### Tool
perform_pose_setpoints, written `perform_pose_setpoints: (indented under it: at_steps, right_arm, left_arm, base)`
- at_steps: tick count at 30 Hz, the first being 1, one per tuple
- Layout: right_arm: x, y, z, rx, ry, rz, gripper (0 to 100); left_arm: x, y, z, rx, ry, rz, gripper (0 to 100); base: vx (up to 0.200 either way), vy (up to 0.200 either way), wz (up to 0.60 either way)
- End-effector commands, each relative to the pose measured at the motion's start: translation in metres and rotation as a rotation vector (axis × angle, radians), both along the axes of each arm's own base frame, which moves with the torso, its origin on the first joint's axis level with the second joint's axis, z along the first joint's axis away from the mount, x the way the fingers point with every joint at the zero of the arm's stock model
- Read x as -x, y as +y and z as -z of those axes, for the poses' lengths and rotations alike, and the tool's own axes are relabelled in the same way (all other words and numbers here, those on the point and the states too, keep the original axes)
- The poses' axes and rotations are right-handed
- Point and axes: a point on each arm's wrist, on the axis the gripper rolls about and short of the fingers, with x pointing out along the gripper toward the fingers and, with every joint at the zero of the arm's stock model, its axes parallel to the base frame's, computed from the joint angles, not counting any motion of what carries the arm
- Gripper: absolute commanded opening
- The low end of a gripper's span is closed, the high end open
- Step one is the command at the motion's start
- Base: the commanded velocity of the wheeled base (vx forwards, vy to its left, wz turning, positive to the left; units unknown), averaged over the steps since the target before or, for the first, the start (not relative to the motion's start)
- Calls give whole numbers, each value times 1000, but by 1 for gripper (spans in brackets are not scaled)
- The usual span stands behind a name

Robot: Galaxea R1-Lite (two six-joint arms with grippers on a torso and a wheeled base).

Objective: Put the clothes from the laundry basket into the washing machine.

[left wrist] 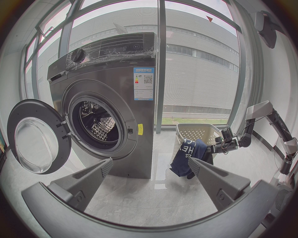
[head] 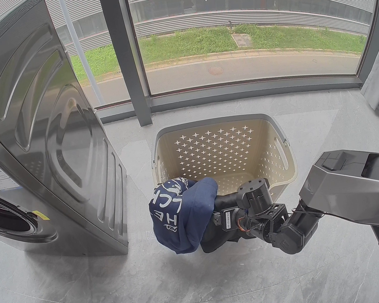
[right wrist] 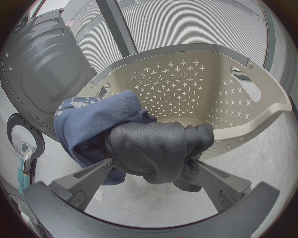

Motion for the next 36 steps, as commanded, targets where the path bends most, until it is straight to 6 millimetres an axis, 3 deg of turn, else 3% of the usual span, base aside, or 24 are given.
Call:
perform_pose_setpoints:
  at_steps: [1,14,24,36]
  right_arm:
    - [-2,1,2,-4,-6,2,0]
    - [4,1,-3,-16,-17,-6,0]
    - [31,-20,-38,-17,-21,-2,0]
    - [31,-18,-13,14,18,-10,0]
  left_arm:
    - [0,0,5,0,3,-1,100]
    - [0,0,5,2,3,0,100]
    - [0,0,5,0,3,-1,100]
    - [0,0,5,0,3,1,100]
  base:
    - [0,0,0]
    - [0,0,0]
    - [0,0,0]
    - [0,0,0]
